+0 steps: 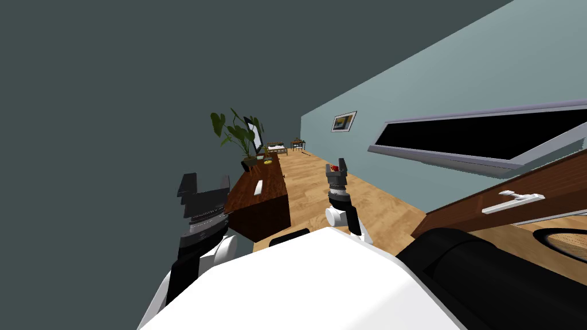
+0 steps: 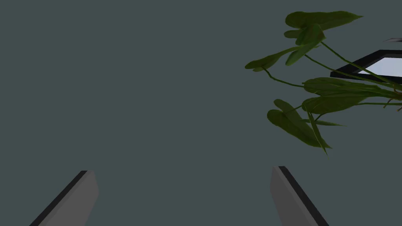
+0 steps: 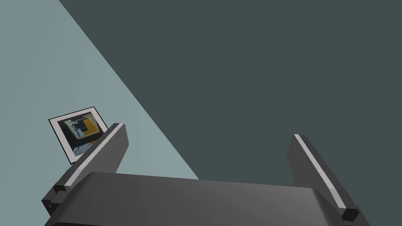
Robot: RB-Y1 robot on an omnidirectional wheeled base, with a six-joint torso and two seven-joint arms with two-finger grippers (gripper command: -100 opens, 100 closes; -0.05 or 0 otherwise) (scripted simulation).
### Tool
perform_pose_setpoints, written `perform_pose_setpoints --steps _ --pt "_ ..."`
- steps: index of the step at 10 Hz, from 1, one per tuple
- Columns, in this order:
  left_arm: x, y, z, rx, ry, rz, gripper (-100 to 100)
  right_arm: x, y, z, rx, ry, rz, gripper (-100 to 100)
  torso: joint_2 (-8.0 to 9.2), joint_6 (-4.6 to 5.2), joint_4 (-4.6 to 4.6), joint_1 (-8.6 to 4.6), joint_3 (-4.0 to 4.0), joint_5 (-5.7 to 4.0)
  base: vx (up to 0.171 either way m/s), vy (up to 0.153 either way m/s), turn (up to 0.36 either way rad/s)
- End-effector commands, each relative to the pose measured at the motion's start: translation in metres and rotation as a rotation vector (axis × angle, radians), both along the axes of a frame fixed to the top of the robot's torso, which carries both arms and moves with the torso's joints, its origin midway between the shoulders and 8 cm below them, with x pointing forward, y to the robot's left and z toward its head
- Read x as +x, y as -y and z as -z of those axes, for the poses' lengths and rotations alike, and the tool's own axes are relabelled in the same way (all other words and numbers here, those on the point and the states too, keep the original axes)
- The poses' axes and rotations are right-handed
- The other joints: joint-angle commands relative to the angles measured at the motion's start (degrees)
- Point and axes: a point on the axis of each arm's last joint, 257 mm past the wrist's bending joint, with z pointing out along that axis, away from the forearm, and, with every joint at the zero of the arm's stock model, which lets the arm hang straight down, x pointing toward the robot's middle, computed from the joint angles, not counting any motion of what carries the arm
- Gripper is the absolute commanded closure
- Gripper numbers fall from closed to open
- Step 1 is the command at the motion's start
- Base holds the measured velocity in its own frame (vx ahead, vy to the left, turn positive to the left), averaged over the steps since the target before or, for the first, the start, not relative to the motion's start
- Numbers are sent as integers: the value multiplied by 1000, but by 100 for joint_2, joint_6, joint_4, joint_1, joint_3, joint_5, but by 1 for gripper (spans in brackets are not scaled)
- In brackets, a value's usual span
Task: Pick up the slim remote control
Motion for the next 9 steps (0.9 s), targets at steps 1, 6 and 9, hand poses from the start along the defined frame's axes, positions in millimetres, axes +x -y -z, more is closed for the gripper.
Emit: perform_pose_setpoints --steps 1,6,9 --pt "3 6 8 29 -24 22 -100 0 0 0 0 0 0 0 0 0 0 0 0 0 0 -33 -34" --pt "15 38 80 155 -210 145 -100 0 0 0 0 0 0 0 13 1 3 -46 8 -10 -29 -118 -46" --pt "15 47 105 209 -274 188 -100 0 0 0 0 0 0 0 18 1 4 -38 10 -9 -35 -94 -21"
